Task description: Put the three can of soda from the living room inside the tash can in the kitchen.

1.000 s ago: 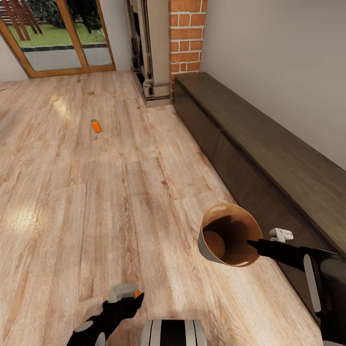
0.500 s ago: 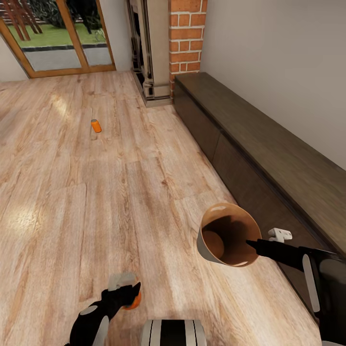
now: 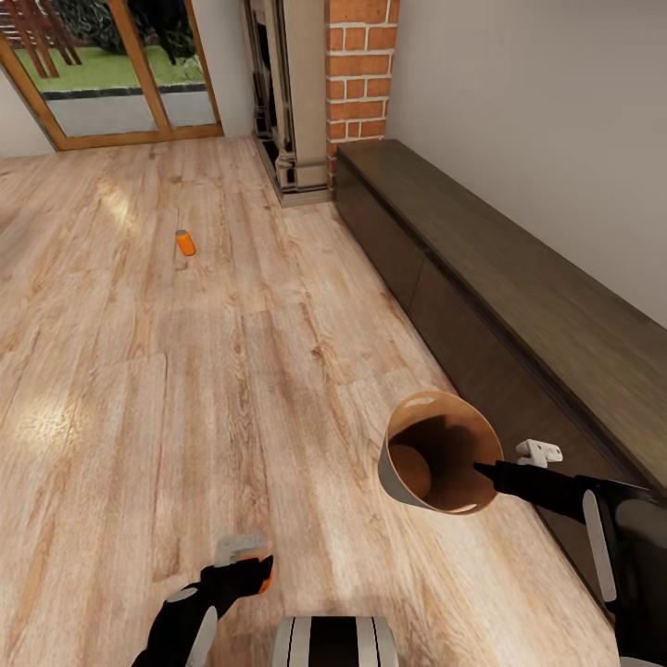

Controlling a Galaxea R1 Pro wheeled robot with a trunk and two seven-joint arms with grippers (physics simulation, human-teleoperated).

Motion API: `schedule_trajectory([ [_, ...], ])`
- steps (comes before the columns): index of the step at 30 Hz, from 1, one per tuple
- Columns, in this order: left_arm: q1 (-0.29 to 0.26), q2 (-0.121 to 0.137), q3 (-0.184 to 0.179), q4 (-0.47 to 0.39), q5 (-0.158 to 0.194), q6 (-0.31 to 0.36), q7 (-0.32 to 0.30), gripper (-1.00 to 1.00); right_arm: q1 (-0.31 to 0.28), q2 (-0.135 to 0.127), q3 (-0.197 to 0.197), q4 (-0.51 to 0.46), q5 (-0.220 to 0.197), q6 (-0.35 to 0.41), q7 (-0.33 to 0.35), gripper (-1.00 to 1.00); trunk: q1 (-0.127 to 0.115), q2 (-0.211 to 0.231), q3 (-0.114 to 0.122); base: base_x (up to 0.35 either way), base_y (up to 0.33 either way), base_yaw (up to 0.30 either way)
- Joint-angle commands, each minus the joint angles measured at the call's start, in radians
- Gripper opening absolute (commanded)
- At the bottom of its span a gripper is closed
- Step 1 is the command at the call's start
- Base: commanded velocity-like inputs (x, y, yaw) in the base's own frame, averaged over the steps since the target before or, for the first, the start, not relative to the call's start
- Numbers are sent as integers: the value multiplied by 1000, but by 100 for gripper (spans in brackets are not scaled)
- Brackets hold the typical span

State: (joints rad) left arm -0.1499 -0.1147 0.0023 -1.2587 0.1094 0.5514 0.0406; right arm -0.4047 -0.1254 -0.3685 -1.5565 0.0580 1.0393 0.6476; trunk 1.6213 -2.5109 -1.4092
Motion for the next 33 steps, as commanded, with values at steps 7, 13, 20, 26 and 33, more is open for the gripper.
schedule_trajectory([
  [7,-72,1,2,123,0,-34,34,100,0,1,2,0,-30,8,1,-100,0,0,0,0,0,0],
  [13,-92,2,2,156,1,-77,40,100,0,1,25,1,-29,8,0,-100,0,0,0,0,0,0],
  [20,-100,8,3,205,2,-91,41,100,0,0,46,1,-27,8,0,-100,0,0,0,0,0,0],
  [26,-109,28,4,306,5,-154,41,100,0,-3,46,1,-29,8,1,-100,0,0,0,0,0,0],
  [33,-149,31,5,370,8,-174,41,100,0,-5,47,1,-30,8,1,-100,0,0,0,0,0,0],
])
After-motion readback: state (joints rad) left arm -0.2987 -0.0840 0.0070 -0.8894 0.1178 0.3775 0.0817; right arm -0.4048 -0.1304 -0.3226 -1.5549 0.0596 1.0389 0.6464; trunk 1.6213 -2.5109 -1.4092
